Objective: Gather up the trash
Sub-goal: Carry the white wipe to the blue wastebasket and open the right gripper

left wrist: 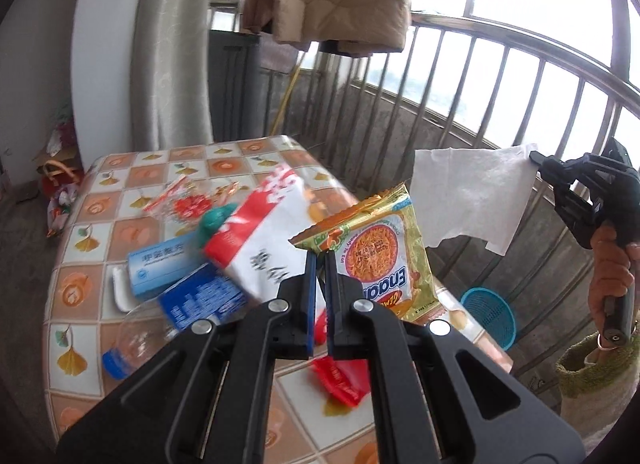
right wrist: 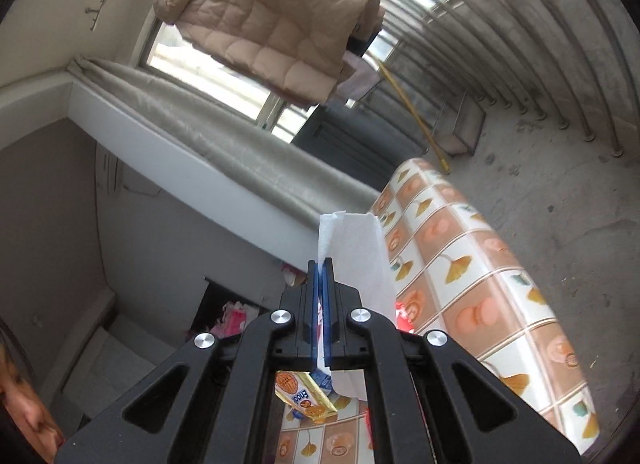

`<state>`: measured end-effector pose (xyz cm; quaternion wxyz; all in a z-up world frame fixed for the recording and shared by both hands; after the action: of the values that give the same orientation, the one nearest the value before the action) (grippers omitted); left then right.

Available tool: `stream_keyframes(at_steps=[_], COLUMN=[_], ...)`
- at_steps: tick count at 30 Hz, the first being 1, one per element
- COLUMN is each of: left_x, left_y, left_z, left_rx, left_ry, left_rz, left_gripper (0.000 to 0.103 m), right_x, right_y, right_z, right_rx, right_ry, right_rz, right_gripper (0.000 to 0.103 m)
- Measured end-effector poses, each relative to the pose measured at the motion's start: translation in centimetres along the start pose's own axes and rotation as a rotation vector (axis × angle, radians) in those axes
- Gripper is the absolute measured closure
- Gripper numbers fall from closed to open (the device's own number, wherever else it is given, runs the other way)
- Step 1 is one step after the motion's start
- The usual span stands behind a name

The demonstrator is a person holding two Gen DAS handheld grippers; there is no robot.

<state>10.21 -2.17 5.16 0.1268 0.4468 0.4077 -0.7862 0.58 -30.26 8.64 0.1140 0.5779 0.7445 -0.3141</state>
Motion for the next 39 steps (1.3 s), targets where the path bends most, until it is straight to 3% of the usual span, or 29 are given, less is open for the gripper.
stream_keyframes(at_steps=[6, 10, 17, 22, 28, 31, 32, 33, 34, 35, 37, 39], left_x=[-2.8, -3.0, 1.2, 5.6, 9.4, 10.4, 10.5, 10.8, 10.8, 10.9, 10.6, 10.2], left_y=[9.4, 16.8, 29.6, 37.0, 43.9, 46.5, 47.0, 47.4, 47.5, 47.5, 47.0, 46.6], left_z=[9.6, 16.4, 26.3, 30.9, 34.9, 36.2, 36.4, 36.5, 36.7, 36.8, 36.8, 36.6], left_rx=[0.172, 0.259, 0.306, 0.312, 0.331, 0.369, 0.374, 0.373, 0.368, 0.360, 0.372, 0.402], left_ry=[0.167, 0.271, 0.404, 0.432, 0.428, 0.370, 0.353, 0.346, 0.346, 0.352, 0.349, 0.327], left_rz=[-0.172, -0.326, -0.587, -0.690, -0.750, -0.758, -0.757, -0.755, -0.748, -0.736, -0.721, -0.724], left_gripper=[0.101, 0.101, 0.101, 0.101, 0.101, 0.099, 0.092, 0.077, 0.069, 0.058, 0.057, 0.056], right_x=[-2.4, -3.1, -4.0, -4.7, -5.1, -5.3, -5.3, -5.3, -5.1, -4.9, -4.2, -3.8], right_y=[-7.3, -10.9, -12.6, -12.0, -11.0, -10.7, -10.4, -10.1, -9.9, -9.7, -9.7, -10.0], right_z=[5.1, 9.8, 20.0, 27.4, 35.5, 38.9, 40.4, 41.7, 42.7, 43.9, 45.4, 45.4], right_rx=[0.131, 0.215, 0.366, 0.475, 0.583, 0.646, 0.655, 0.670, 0.699, 0.739, 0.805, 0.833], right_ry=[0.039, 0.098, 0.230, 0.324, 0.434, 0.461, 0.481, 0.499, 0.515, 0.535, 0.564, 0.556], right_rz=[0.180, 0.246, 0.231, 0.211, 0.201, 0.222, 0.216, 0.200, 0.186, 0.171, 0.153, 0.178], right_gripper=[0.101, 0.101, 0.101, 0.101, 0.101, 0.101, 0.099, 0.098, 0.093, 0.078, 0.057, 0.057])
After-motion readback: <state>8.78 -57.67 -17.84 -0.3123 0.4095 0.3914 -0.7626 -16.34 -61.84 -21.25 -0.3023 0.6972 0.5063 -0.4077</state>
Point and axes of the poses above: each gripper's, at about its wrist camera, not at the fingertips, and y roughly the way its jaws point, z to its right, x to its underside, the point moved 4 cm from there along y, roughly the way its jaws point, and after that the axes turned 8 degrees about x, right-handed, at the moved point
